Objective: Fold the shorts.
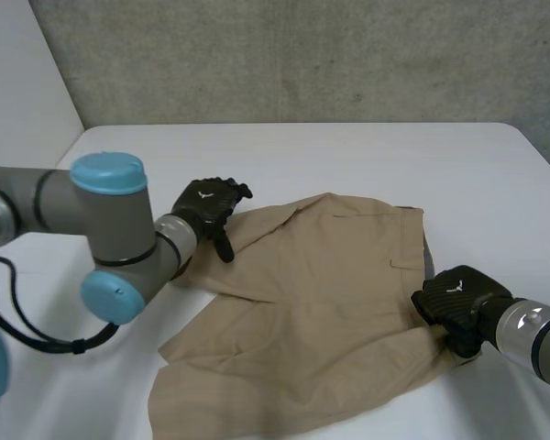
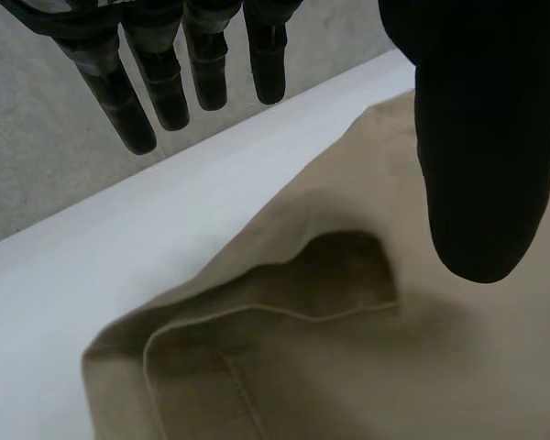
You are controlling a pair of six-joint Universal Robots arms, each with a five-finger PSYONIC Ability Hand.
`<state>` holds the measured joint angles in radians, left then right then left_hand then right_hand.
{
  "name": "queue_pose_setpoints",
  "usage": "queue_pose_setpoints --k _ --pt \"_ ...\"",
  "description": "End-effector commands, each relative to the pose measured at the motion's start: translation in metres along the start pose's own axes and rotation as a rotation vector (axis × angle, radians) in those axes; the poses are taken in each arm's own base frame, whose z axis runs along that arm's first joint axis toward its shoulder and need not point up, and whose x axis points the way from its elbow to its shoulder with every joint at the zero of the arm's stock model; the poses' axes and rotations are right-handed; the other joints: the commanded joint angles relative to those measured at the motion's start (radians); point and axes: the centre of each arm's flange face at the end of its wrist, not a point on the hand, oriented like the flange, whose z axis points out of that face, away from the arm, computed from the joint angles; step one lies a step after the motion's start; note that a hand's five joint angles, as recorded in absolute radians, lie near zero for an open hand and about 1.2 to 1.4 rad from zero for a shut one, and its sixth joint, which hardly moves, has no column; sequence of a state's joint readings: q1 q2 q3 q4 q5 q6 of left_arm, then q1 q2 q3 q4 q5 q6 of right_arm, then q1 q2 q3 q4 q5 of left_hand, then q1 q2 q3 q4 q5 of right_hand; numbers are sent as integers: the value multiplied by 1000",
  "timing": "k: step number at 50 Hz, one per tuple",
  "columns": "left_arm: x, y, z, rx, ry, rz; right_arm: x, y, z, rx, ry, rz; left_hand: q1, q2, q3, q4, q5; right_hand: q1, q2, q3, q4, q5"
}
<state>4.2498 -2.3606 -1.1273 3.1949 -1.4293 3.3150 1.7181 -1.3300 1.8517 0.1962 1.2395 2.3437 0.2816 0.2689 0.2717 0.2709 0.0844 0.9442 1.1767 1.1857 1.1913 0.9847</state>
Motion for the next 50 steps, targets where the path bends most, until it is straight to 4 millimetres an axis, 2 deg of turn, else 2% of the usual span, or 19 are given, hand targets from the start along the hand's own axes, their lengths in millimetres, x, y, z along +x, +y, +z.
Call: queue_pose_setpoints --k 1,8,12,13,17,19,23,25,27,29,34,38,39,42,43,46,47,49,50 --pt "-3 15 23 1 -6 2 1 0 2 10 12 -5 -18 -6 -8 -8 4 452 220 211 205 237" --pt "-12 16 47 77 -35 101 2 0 3 14 17 -6 -1 12 9 10 22 452 220 211 205 237" --pt "-43 -3 73 214 -140 193 2 0 3 15 18 -5 102 114 112 112 125 452 220 211 205 237" --pt "-61 -14 86 293 -225 216 2 -1 3 17 20 -6 166 179 176 177 189 452 220 211 205 237" --pt "-98 -32 104 417 -441 206 3 0 3 15 26 -5 178 191 188 189 201 452 220 211 205 237" --pt "-100 -36 105 435 -455 199 3 0 3 17 28 10 173 185 183 183 195 452 220 211 205 237" --pt "-80 -21 102 375 -368 203 3 -1 3 17 28 36 70 83 80 81 93 452 220 211 205 237" --pt "-66 -23 91 346 -306 208 3 0 3 16 27 38 -12 1 -2 -1 11 452 220 211 205 237" --pt "-56 -35 75 350 -260 217 3 0 3 16 27 40 -44 -32 -35 -34 -22 452 220 211 205 237" --pt "-51 -37 66 345 -238 219 3 -1 3 18 29 40 -59 -47 -49 -49 -37 452 220 211 205 237" --pt "-37 -27 41 273 -198 212 4 -1 4 27 37 44 -59 -47 -49 -49 -37 452 220 211 205 237" --pt "-25 -30 10 212 -166 199 7 -2 7 48 55 74 -53 -41 -44 -43 -31 452 220 211 205 237" --pt "-22 -29 -8 160 -152 180 8 -3 8 53 62 82 -45 -32 -35 -34 -22 452 220 211 205 237" --pt "-16 -25 -32 87 -129 136 12 -4 11 71 89 120 -39 -26 -29 -28 -16 452 220 211 205 237" --pt "-12 -22 -48 35 -114 92 13 -5 12 74 97 127 -36 -23 -26 -25 -13 452 220 211 205 237" --pt "-6 -21 -76 -43 -92 15 18 -4 16 75 122 163 -30 -17 -20 -19 -7 452 220 211 205 237" --pt "-2 -21 -94 -91 -82 -34 18 -4 17 74 128 171 -21 -9 -11 -11 1 452 220 211 205 237" --pt "2 -22 -112 -135 -73 -80 19 -3 21 68 136 194 8 21 18 19 31 452 220 211 205 237" --pt "7 -24 -129 -175 -65 -120 18 -4 22 68 132 201 29 41 38 39 51 452 220 211 205 237"
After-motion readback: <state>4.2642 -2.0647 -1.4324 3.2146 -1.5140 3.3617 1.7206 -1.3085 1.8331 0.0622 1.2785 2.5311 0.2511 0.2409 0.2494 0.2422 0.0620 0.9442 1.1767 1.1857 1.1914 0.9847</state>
